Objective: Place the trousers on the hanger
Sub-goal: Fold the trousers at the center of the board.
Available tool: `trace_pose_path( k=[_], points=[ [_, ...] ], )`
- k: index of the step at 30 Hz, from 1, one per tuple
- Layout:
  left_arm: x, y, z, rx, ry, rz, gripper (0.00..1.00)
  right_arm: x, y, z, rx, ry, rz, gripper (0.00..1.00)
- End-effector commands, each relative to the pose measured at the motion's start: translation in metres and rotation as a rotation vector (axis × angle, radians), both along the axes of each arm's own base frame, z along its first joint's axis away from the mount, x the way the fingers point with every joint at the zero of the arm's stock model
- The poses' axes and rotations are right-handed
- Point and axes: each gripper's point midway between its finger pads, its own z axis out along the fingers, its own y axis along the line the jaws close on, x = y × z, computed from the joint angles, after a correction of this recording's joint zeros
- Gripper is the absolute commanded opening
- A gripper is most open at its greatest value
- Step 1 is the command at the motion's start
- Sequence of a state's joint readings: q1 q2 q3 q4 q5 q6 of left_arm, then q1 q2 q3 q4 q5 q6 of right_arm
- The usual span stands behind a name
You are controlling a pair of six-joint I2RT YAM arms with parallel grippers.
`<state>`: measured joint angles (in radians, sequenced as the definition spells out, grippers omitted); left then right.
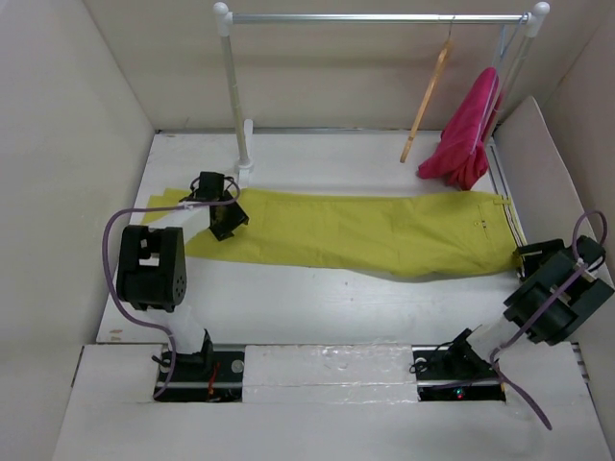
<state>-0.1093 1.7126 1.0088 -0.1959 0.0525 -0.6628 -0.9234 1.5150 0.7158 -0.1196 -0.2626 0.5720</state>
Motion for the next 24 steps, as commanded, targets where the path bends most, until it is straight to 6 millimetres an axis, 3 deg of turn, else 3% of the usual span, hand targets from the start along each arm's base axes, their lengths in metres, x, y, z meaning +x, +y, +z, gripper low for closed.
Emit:
trace_pose_path(
  k=[1,5,9,11,12,14,15,16,18,19,20,22,23,24],
  points=[
    [-0.021,0.007,-0.006,0.017,0.042,-0.012,0.49,0.019,-0.023,0.002,-0.058,-0.077,0.014,0.78],
    [-0.016,0.005,0.012,0.012,0.007,-0.027,0.49,0.043,-0.018,-0.001,-0.036,-0.185,0.07,0.73],
    [-0.013,-0.01,0.036,0.024,-0.048,-0.078,0.49,0.048,-0.012,-0.004,-0.033,-0.18,0.099,0.63],
    [-0.01,-0.025,0.051,0.039,-0.087,-0.12,0.49,0.043,-0.014,0.012,-0.087,-0.187,0.087,0.54],
    [-0.011,-0.031,0.057,0.035,-0.104,-0.141,0.49,0.04,-0.006,0.016,-0.095,-0.186,0.091,0.38],
    [-0.013,-0.048,0.061,0.024,-0.124,-0.184,0.48,0.032,-0.004,0.041,-0.146,-0.199,0.074,0.21],
    [-0.019,-0.067,0.063,0.016,-0.133,-0.236,0.48,0.027,-0.001,0.049,-0.157,-0.192,0.066,0.04],
    [-0.03,-0.098,0.061,0.014,-0.132,-0.319,0.42,0.016,0.018,0.077,-0.193,-0.193,0.082,0.0],
    [-0.034,-0.11,0.058,0.01,-0.13,-0.355,0.37,0.015,0.03,0.086,-0.213,-0.195,0.109,0.0],
    [-0.038,-0.121,0.055,0.007,-0.127,-0.387,0.16,0.003,0.043,0.107,-0.26,-0.196,0.116,0.0],
    [-0.046,-0.139,0.055,0.01,-0.137,-0.436,0.04,-0.001,0.053,0.118,-0.285,-0.207,0.131,0.0],
    [-0.055,-0.156,0.046,0.014,-0.122,-0.483,0.0,-0.008,0.089,0.124,-0.281,-0.174,0.203,0.0],
    [-0.056,-0.165,0.046,-0.002,-0.132,-0.507,0.0,-0.011,0.102,0.141,-0.318,-0.219,0.225,0.0],
    [-0.066,-0.179,0.038,-0.005,-0.117,-0.546,0.0,-0.013,0.112,0.145,-0.315,-0.228,0.249,0.0]
  ],
)
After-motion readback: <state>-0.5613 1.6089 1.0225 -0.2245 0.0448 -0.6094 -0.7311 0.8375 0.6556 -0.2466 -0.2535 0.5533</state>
